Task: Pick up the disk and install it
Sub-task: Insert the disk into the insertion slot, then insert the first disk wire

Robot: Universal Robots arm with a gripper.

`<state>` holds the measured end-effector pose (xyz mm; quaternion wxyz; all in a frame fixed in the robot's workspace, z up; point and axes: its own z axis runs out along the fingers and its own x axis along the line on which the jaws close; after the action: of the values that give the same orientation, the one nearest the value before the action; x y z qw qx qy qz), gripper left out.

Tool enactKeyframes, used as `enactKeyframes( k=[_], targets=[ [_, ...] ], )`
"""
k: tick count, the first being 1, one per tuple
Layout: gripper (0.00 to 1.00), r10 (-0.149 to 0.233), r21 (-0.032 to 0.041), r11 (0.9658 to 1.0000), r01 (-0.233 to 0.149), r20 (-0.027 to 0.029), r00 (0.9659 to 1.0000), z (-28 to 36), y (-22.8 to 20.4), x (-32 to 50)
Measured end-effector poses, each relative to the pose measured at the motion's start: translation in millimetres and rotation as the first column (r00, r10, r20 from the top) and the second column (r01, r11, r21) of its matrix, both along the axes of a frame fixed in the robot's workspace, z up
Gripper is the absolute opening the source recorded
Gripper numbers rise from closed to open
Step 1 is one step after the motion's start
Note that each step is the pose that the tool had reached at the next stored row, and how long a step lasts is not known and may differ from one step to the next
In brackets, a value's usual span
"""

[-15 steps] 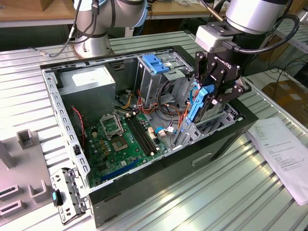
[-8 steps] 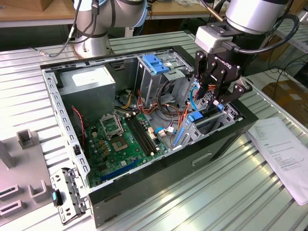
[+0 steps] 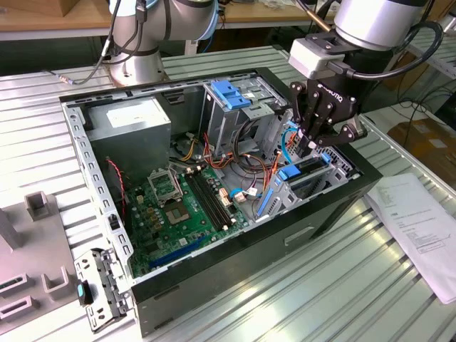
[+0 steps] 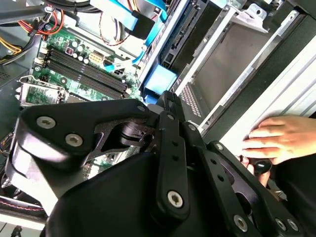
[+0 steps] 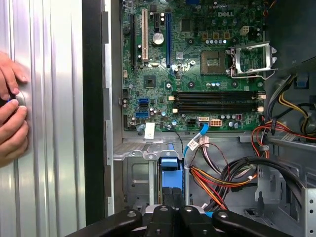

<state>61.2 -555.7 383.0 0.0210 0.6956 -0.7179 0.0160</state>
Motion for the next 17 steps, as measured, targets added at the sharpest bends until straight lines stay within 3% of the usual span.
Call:
enactKeyframes(
  k=[17],
  targets=[
    [0.11, 0.001, 0.0001, 1.0000, -0.001, 0.0000, 1.0000, 0.0, 0.0, 0.1]
  ],
)
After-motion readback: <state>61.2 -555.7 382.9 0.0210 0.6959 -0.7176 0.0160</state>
